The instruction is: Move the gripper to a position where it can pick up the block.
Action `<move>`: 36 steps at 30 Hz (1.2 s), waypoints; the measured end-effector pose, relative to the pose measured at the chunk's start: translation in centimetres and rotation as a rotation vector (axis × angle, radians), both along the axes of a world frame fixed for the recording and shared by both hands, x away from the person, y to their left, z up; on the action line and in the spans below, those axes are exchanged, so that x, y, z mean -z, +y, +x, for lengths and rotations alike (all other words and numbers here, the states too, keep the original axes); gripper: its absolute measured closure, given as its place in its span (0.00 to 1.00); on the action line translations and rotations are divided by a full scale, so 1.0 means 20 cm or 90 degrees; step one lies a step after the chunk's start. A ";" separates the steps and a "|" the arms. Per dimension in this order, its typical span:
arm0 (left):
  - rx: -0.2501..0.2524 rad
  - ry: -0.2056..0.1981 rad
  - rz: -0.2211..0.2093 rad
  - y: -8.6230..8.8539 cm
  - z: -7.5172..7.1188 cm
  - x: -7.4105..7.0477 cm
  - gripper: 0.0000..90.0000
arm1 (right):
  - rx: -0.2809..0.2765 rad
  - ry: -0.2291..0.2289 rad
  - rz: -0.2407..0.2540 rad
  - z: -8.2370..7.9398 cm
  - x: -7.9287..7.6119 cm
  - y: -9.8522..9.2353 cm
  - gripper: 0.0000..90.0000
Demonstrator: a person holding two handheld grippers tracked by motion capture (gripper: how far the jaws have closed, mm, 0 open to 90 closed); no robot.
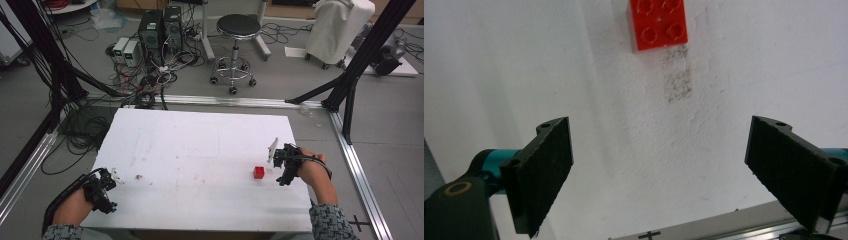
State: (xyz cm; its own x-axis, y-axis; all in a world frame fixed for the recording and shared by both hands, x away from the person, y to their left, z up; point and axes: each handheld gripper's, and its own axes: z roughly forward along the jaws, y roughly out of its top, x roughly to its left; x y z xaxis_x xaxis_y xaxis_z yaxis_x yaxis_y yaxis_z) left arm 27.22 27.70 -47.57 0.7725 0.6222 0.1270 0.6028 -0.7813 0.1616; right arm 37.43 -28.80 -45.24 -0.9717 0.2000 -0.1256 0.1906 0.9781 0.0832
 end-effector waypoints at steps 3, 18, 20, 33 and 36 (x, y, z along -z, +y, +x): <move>0.000 -0.001 0.000 0.00 0.00 0.00 0.24 | -0.016 -0.001 -0.004 0.03 0.00 0.03 0.12; -0.005 -0.002 -0.009 0.00 0.00 0.01 0.24 | -0.085 0.008 -0.027 0.09 0.08 0.18 0.13; 0.000 0.000 -0.004 0.00 0.00 0.00 0.24 | -0.094 0.014 -0.028 0.10 0.10 0.20 0.12; -0.006 -0.003 -0.009 0.00 0.00 0.01 0.24 | -0.116 0.031 -0.029 0.14 0.18 0.27 0.12; -0.007 -0.003 -0.009 0.00 0.00 0.01 0.24 | -0.122 0.039 -0.040 0.14 0.21 0.29 0.12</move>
